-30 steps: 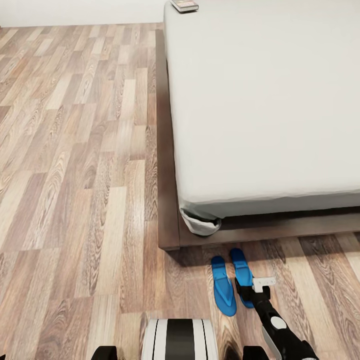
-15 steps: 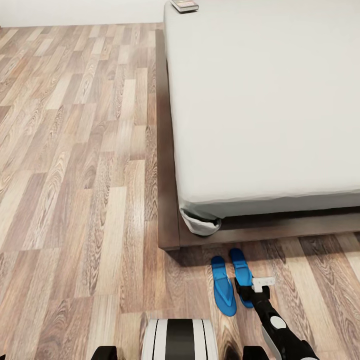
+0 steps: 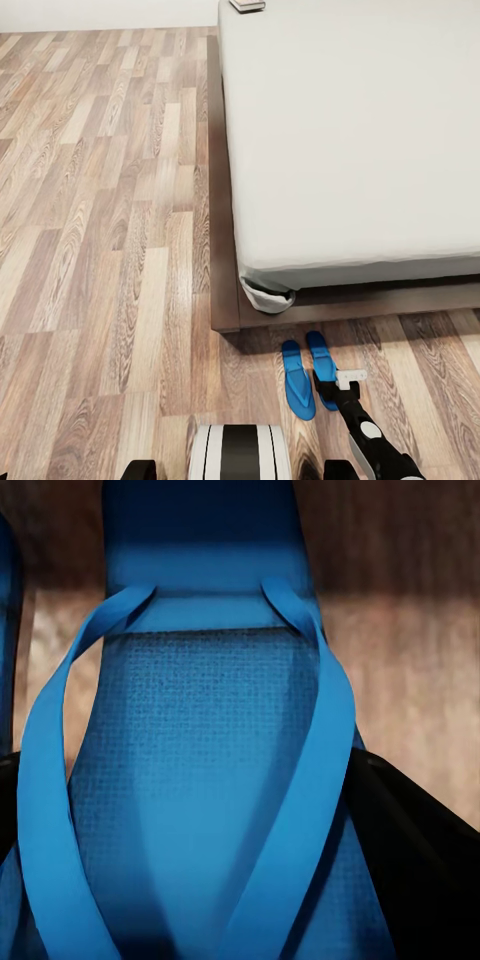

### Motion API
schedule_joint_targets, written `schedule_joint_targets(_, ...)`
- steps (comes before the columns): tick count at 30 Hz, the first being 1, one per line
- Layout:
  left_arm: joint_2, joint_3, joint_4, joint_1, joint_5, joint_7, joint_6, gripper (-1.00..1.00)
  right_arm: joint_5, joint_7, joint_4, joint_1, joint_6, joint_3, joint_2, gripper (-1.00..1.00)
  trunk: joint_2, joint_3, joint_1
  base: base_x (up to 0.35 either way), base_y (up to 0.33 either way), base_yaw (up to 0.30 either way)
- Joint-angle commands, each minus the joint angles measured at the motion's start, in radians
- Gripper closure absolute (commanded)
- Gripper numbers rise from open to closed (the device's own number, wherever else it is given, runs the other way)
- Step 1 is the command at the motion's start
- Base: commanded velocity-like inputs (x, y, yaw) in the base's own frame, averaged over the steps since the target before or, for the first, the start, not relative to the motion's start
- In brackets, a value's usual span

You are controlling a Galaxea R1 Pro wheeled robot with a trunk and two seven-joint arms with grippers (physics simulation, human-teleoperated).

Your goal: In the bedroom, move the book from the bed onto either nightstand, and place the two sandals side by side next to the bed.

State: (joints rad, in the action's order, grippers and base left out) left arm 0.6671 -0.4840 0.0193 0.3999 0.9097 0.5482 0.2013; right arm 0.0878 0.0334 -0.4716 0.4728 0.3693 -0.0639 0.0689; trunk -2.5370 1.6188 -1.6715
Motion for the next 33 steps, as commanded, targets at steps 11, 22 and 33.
schedule_joint_targets(11,0.0,-0.008,-0.001,0.001,0.005,0.003,0.004,-1.0,0.009,0.005,0.007,0.001,0.003,-0.007,0.0,-1.0,0.0,0.001,0.0,0.0,0.0,0.0)
schedule_joint_targets(22,0.0,-0.008,-0.001,0.001,0.006,0.003,0.005,-1.0,0.009,0.005,0.007,0.001,0.003,-0.007,0.0,-1.0,0.0,0.001,0.0,0.0,0.0,0.0)
schedule_joint_targets(33,0.0,-0.008,-0.001,0.001,0.006,0.003,0.006,-1.0,0.009,0.004,0.008,0.001,0.002,-0.007,0.0,-1.0,0.0,0.001,0.0,0.0,0.0,0.0)
